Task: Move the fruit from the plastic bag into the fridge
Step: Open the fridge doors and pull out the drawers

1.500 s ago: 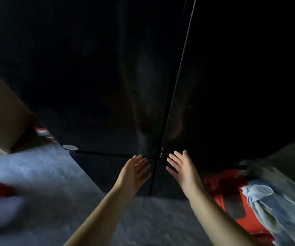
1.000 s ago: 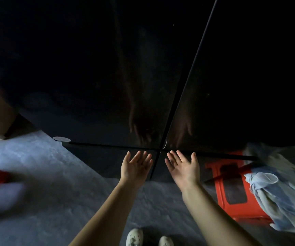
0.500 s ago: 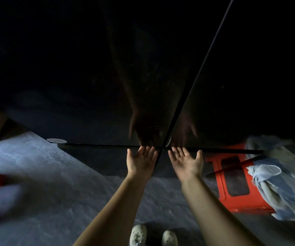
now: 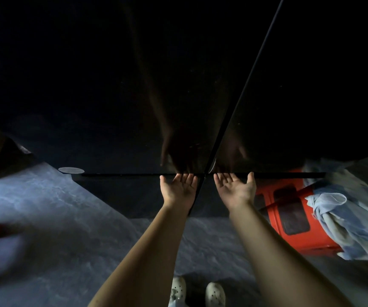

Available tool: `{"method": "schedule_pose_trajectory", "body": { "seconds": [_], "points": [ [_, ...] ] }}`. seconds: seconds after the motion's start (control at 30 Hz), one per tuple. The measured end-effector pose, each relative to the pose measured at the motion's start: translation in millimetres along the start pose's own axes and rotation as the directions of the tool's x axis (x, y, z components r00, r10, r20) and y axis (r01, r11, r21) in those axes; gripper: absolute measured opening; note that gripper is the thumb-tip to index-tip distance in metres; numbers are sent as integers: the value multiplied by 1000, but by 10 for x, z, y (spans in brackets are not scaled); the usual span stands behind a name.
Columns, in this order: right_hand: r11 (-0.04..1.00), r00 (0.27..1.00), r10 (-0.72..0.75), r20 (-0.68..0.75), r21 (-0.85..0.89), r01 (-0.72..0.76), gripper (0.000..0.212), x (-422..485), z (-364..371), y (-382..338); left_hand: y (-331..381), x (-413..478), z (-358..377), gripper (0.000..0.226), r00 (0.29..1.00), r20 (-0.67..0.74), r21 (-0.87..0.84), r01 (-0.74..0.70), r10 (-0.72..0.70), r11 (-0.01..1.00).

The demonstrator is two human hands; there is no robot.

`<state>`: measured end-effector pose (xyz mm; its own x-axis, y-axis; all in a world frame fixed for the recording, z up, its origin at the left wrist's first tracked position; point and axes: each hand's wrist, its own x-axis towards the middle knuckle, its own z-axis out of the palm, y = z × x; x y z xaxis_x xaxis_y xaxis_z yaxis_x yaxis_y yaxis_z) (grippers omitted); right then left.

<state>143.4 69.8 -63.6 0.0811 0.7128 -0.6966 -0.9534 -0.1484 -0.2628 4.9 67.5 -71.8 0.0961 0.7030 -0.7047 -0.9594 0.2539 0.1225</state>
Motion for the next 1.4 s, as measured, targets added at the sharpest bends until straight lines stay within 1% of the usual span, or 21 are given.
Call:
{"method": "schedule_pose_trajectory", "body": {
  "seconds": [0.27, 0.37, 0.5, 0.6, 0.7, 0.77, 0.9, 1.03, 1.4],
  "points": [
    [1000, 1000, 10, 24, -27, -9, 80, -56, -42, -14, 25, -30, -49, 73, 1000, 1, 3, 12, -12, 1000],
    [1000, 999, 12, 33, -20, -12, 80, -69, -78, -15, 32, -38, -92, 74, 1000, 8, -14, 22, -22, 1000],
    [1000, 999, 16, 37, -3, -16, 81, -92, -110, -26, 26, -67, -132, 75, 1000, 15, 5, 24, -24, 1000],
    [998, 999, 22, 39, -58, -20, 88, -112, -119, -44, 25, -95, -141, 79, 1000, 11, 21, 29, -29, 999],
    [990, 1000, 10, 23, -141, -7, 96, -131, -113, -62, 16, -122, -129, 87, 1000, -11, 79, 22, -21, 997],
    [988, 1000, -5, 2, -154, 5, 98, -132, -117, -62, 9, -123, -124, 90, 1000, -22, 93, 18, -16, 996],
    [987, 1000, -10, 4, -158, 10, 100, -132, -129, -35, 7, -137, -130, 93, 1000, -22, 104, 13, -11, 994],
    [988, 1000, -17, 1, -150, 17, 100, -118, -129, -40, 13, -162, -121, 93, 1000, -10, 94, 16, -15, 995],
    [982, 999, -20, -32, -190, 14, 98, -135, -161, -42, -11, -233, -131, 93, 1000, -1, 134, 10, -10, 991]
  ]
}}
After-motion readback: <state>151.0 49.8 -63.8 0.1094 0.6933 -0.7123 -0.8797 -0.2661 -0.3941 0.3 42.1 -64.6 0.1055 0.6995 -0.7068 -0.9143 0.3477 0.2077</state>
